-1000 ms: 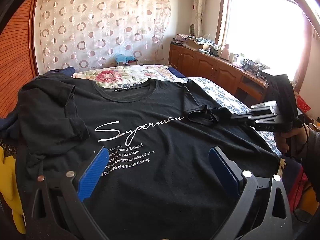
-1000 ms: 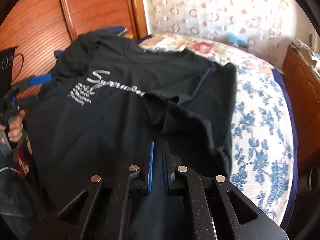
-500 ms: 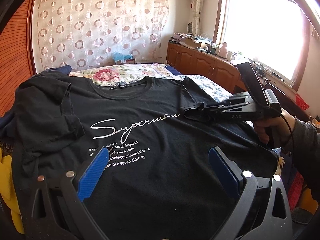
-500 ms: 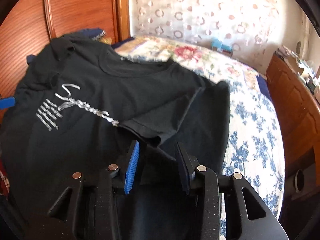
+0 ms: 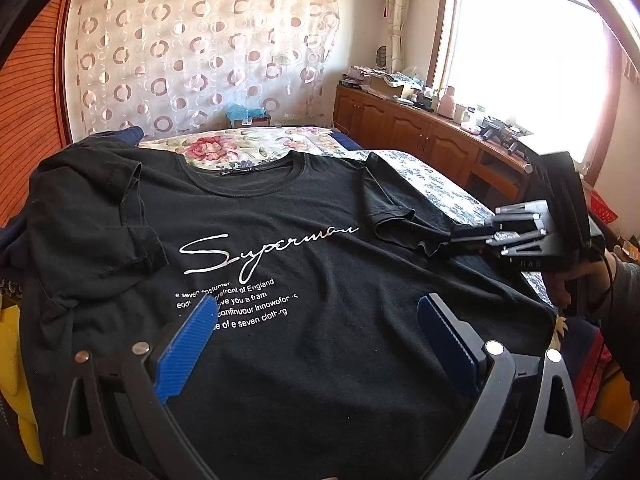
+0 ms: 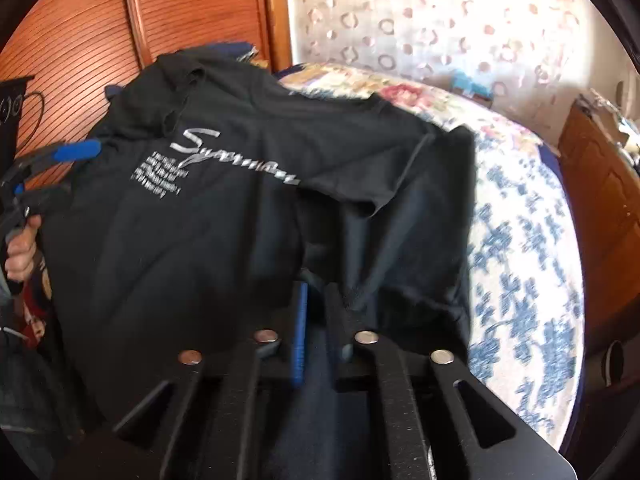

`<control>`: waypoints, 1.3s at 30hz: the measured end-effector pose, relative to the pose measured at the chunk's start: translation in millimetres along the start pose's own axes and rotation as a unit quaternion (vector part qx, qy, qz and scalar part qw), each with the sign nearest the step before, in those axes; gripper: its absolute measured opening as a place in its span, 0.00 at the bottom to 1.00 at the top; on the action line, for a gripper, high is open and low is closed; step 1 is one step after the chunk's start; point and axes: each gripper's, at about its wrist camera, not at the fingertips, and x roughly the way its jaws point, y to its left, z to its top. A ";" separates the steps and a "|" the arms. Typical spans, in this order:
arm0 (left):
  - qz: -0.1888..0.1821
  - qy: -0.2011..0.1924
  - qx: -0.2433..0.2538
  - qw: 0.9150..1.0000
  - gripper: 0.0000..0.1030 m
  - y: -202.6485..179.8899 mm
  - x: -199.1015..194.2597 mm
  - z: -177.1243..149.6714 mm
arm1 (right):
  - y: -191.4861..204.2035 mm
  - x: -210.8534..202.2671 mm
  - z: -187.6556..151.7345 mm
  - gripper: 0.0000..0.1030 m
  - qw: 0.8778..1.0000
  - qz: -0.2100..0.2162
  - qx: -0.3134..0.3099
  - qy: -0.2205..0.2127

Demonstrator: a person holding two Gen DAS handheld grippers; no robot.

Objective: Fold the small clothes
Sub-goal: 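Fold the held sleeve side over toward the print with the right tool, then open the right tool and release the folded side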

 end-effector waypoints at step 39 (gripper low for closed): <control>0.053 -0.024 -0.031 0.998 0.98 54.9 -21.6 8.6 | -47.5 62.6 114.5 0.42 0.997 -0.065 0.045 -0.020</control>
